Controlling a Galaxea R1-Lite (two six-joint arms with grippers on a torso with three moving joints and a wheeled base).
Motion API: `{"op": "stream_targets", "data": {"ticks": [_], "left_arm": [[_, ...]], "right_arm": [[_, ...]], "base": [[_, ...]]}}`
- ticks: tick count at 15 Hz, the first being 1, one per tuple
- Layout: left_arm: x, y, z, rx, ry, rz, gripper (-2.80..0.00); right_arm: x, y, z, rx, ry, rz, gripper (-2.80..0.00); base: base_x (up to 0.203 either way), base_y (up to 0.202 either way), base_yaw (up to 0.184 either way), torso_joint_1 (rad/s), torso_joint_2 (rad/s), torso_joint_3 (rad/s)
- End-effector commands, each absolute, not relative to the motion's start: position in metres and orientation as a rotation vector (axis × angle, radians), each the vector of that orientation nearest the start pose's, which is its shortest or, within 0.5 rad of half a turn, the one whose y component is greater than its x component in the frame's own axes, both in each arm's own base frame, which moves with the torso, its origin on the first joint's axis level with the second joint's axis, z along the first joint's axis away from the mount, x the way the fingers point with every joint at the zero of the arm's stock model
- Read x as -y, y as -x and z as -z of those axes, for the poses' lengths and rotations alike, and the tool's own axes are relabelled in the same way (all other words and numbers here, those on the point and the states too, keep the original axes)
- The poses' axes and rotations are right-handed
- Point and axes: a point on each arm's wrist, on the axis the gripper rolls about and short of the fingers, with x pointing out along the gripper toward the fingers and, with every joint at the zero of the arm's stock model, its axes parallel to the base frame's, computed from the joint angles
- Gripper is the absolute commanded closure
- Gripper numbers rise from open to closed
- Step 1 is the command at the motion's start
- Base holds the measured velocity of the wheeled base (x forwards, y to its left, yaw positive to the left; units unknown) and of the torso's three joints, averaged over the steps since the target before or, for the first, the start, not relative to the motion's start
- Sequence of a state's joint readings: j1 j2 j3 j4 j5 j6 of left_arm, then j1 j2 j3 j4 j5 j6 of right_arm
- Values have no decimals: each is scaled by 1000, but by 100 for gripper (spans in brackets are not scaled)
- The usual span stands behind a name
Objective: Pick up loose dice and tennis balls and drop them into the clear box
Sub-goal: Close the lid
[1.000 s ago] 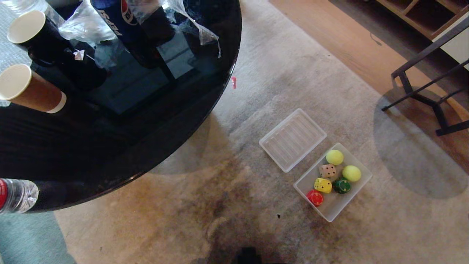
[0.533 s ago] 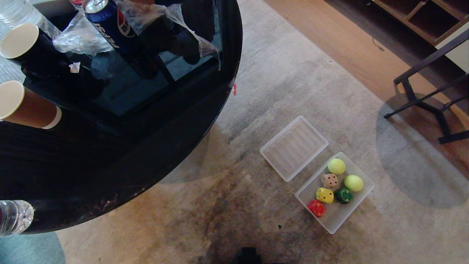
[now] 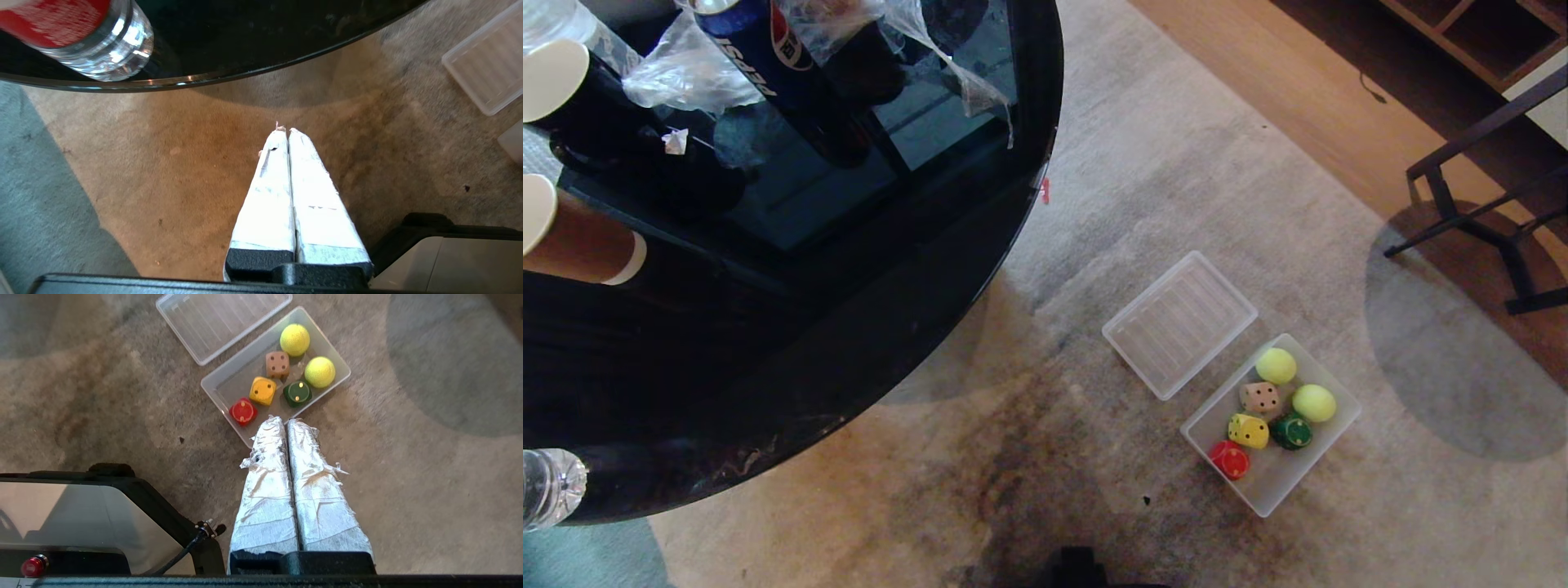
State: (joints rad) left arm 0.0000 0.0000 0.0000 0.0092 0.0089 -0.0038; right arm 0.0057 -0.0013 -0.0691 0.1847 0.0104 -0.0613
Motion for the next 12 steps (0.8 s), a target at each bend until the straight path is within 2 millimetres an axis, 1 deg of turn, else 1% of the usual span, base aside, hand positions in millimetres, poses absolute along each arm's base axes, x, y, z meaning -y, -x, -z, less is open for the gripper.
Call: {"op": "stream_targets", "data": {"ticks": [1, 12], "left_arm": [[0, 23, -75, -9, 5, -9, 0], [0, 23, -75, -8, 6, -9, 0]], "right_arm": [[0, 29, -75, -116, 61, -20, 0], [0, 29, -75, -116, 61, -20, 0]], "base": [[0, 0, 0, 2, 0, -183], [0, 0, 0, 3, 3, -197]]}}
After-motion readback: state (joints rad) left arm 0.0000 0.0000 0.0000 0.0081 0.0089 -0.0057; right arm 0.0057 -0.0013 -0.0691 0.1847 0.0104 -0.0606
